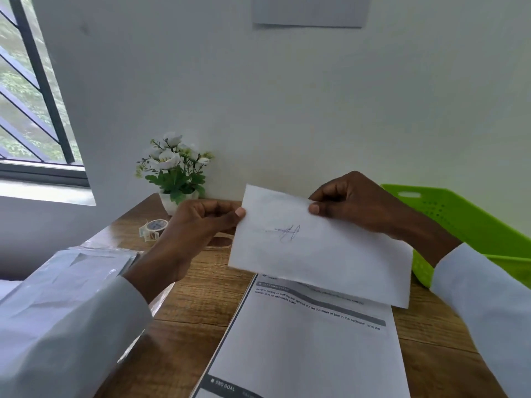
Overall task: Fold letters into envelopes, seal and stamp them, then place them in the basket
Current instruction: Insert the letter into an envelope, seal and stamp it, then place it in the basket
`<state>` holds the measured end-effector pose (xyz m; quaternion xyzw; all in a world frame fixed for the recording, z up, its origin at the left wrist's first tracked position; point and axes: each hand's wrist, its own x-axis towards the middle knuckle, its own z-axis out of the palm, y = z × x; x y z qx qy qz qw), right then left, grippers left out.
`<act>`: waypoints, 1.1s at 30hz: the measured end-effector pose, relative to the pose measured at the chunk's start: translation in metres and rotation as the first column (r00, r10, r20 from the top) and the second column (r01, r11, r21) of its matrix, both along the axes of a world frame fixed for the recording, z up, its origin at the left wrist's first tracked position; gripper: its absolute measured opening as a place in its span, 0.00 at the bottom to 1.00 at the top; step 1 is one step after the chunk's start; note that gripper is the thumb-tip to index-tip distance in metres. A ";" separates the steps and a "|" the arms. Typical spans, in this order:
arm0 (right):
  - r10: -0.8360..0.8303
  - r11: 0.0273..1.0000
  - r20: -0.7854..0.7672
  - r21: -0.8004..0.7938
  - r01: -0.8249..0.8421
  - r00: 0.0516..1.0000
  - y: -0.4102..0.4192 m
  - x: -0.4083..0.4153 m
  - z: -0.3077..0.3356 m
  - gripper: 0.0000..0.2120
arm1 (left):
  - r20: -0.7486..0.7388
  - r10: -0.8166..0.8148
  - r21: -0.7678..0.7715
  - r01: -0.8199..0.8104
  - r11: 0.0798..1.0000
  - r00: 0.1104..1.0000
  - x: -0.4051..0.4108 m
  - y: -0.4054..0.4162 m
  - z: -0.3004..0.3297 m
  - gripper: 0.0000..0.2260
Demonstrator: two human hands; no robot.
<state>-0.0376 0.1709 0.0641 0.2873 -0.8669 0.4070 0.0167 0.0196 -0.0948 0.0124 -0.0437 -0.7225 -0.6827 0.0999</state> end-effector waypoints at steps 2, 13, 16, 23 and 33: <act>0.043 0.996 0.021 0.079 -0.045 0.999 -0.005 0.000 -0.003 0.05 | -0.004 -0.004 -0.025 0.004 1.000 1.000 -0.001 0.002 0.003 0.09; 0.119 0.982 0.042 0.143 -0.124 0.992 -0.056 0.005 -0.028 0.02 | 0.043 -0.036 -0.112 0.040 0.993 0.998 0.000 0.025 -0.012 0.12; 0.102 0.988 0.054 0.113 -0.107 0.993 -0.058 0.003 -0.032 0.04 | 0.040 -0.028 -0.096 0.032 0.995 0.999 0.001 0.024 -0.015 0.12; 0.061 0.998 -0.039 0.011 -0.061 0.997 -0.063 0.000 -0.038 0.10 | 0.039 -0.079 -0.036 0.080 0.996 0.996 0.002 0.025 -0.014 0.11; 0.031 0.996 -0.058 -0.079 -0.036 0.998 -0.067 -0.001 -0.034 0.02 | 0.067 -0.081 0.040 0.078 0.996 0.994 0.001 0.026 -0.016 0.10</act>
